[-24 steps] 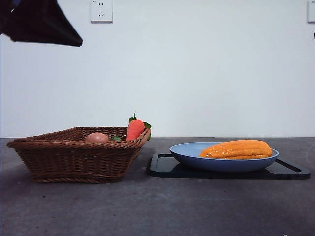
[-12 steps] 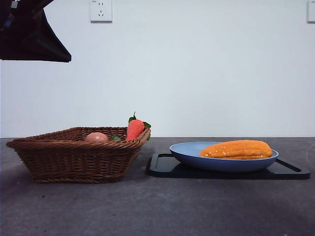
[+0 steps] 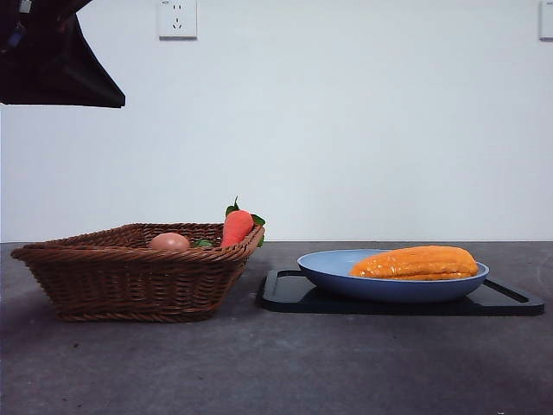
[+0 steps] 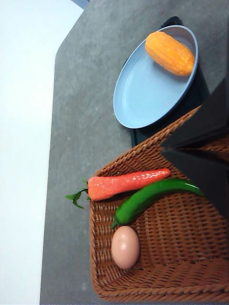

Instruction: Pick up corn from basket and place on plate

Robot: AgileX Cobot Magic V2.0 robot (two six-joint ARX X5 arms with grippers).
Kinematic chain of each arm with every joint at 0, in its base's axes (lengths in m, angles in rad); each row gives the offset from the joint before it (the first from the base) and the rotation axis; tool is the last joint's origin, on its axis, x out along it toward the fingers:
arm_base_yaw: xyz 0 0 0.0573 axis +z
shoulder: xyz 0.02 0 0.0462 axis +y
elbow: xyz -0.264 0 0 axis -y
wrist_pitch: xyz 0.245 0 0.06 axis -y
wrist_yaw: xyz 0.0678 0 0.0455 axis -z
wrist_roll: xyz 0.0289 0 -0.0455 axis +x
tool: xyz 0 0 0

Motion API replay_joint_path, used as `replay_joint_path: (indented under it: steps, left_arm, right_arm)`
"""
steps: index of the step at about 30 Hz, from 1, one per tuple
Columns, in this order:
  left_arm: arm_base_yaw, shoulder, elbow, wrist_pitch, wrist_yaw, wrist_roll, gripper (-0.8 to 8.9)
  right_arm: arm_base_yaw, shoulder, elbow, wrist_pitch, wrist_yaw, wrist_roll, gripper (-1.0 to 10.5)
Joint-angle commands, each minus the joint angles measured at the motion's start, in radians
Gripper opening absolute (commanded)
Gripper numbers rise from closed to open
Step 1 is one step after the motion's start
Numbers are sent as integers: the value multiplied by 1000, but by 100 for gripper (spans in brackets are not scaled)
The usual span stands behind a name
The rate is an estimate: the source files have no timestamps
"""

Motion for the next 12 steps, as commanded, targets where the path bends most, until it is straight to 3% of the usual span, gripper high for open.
replay_joint_path:
  steps: [1,4,12]
  left_arm:
    - [-1,-8,8,-19,-13,120,8]
    - [49,-54,8,-68,-105,223,8]
    - [373,-323,-82,-197,-113,277,8]
  right_arm:
    - [3,1,0,12,3,13,2]
    - [3,1,0,15,3,12,2]
    - [3,1,0,15,3,12,2]
